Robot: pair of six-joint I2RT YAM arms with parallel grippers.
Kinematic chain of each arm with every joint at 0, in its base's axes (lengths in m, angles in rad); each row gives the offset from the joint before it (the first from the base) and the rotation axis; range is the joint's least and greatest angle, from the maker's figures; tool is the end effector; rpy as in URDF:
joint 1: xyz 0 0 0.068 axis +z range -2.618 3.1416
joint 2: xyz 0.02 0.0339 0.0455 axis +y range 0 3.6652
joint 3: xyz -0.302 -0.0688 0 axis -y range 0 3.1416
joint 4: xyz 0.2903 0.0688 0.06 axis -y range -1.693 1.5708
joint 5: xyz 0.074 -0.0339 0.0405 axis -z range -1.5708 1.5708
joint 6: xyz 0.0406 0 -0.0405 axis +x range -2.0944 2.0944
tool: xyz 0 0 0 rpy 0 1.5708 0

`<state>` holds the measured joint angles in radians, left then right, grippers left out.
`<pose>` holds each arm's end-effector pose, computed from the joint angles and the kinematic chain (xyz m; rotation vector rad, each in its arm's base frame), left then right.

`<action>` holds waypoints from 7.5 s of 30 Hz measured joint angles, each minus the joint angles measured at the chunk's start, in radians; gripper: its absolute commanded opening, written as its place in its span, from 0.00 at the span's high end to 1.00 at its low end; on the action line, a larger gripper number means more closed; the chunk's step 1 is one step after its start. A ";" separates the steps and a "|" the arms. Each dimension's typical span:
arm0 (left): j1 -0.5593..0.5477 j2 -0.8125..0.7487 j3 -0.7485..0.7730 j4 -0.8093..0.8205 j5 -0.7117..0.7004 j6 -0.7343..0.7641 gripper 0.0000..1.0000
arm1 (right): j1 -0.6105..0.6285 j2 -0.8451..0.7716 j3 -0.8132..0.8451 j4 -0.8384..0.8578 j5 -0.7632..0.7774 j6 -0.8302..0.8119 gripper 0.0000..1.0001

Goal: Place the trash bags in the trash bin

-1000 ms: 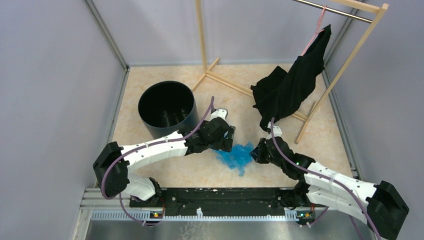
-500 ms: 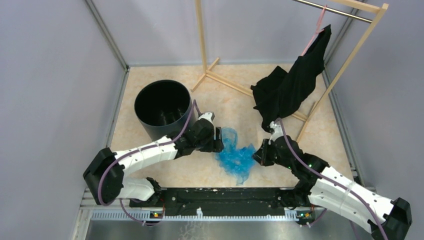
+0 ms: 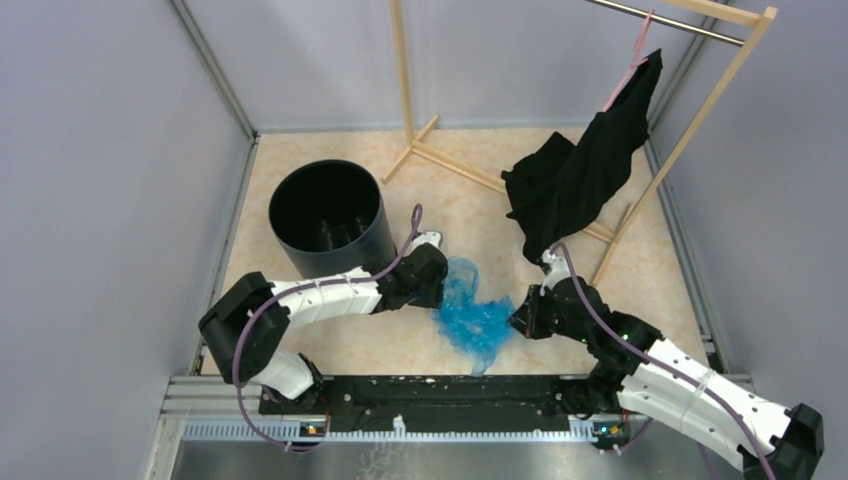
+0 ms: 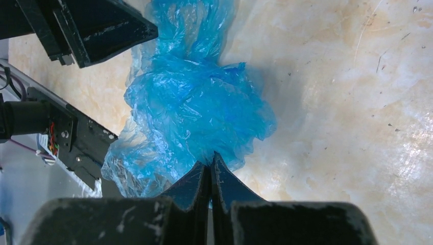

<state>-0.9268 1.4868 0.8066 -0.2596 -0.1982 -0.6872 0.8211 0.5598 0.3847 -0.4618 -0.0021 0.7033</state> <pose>0.2017 -0.2553 0.1866 0.2212 2.5262 -0.4232 0.1039 0.1117 0.2142 -0.1391 2.3371 0.8168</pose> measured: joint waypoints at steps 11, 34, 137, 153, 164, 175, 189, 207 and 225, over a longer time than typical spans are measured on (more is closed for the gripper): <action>-0.001 -0.023 0.261 -0.112 -0.083 0.143 1.00 | -0.001 -0.043 0.000 -0.003 0.000 0.006 0.86; -0.001 -0.457 0.232 -0.023 0.294 0.380 1.00 | -0.002 0.002 0.398 -0.056 0.055 -0.159 0.12; -0.215 -0.358 -0.008 -0.291 -0.277 -0.099 0.20 | -0.052 0.546 0.060 0.553 -0.159 -0.116 0.38; -0.095 -0.493 -0.183 -0.167 -0.075 -0.156 0.38 | -0.052 0.554 0.044 0.718 -0.290 -0.078 1.00; -0.094 -0.440 -0.191 -0.082 -0.009 -0.124 1.00 | -0.052 0.338 -0.025 0.557 -0.235 -0.027 1.00; -0.053 -0.285 0.674 -0.187 -0.111 0.298 1.00 | -0.052 0.412 0.906 -0.090 0.046 -0.306 1.00; -0.050 -0.636 0.098 -0.099 -0.093 0.225 1.00 | -0.052 0.090 0.156 0.157 -0.167 -0.192 1.00; -0.048 -0.768 0.385 -0.213 -0.273 0.291 1.00 | -0.052 0.026 0.398 0.208 -0.081 -0.188 1.00; -0.048 -0.802 0.462 -0.246 -0.344 0.317 1.00 | -0.052 0.080 0.456 0.306 -0.175 -0.093 1.00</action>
<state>-0.9749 0.6849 1.2682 -0.5056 -0.5423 -0.3698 0.7689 0.6399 0.8406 -0.1555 -0.1768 0.6098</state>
